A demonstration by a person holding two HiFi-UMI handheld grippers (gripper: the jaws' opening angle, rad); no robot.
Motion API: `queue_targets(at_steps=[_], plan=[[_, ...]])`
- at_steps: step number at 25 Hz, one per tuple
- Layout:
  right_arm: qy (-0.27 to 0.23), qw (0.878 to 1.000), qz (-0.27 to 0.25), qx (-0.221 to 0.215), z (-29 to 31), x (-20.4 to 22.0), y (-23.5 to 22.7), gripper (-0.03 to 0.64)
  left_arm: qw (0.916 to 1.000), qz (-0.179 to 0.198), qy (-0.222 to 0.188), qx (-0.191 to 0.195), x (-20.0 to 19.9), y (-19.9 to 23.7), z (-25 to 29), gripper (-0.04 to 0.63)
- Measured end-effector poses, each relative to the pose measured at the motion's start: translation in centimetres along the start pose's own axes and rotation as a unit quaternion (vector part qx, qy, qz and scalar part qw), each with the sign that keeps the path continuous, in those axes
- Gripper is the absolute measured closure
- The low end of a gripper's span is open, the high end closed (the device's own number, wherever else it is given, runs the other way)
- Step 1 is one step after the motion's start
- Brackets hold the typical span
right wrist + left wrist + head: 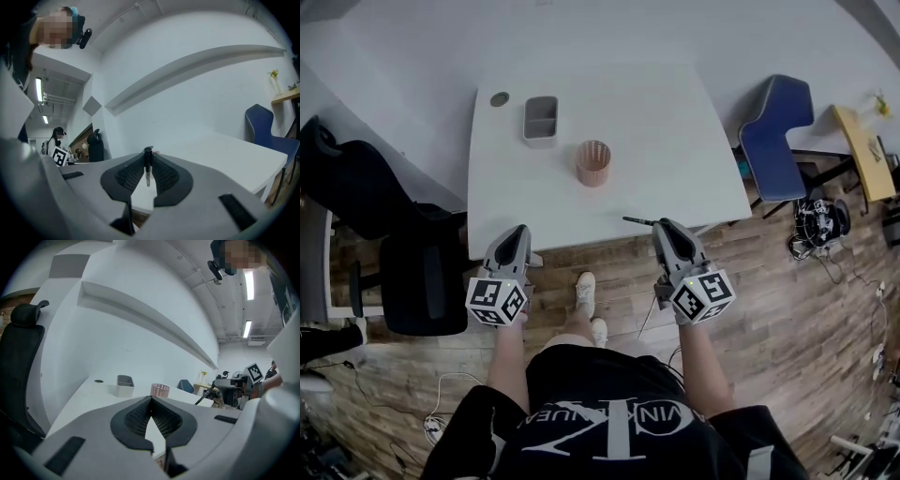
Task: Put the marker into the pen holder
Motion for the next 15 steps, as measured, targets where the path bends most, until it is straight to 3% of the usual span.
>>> queue_targets(at_steps=[8, 15], plan=[[-0.026, 0.999, 0.008, -0.025, 4.4, -2.8, -0.6, 0.557, 0.9996, -0.005, -0.015, 0.022, -1.9, 1.8, 5.3, 0.581], [-0.058, 0.997, 0.034, -0.049, 8.2, -4.8, -0.6, 0.557, 0.9997, -0.011, -0.014, 0.014, -2.4, 4.3, 7.4, 0.581]])
Point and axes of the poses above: the fingertips, and each gripper's own axes: z forward along the fingers, y to its left, x out of its underside, the point moved 7 cm from there along -z, backward along the fingers, and after that the axes turned 6 degrees about z, right-handed, at the moved point
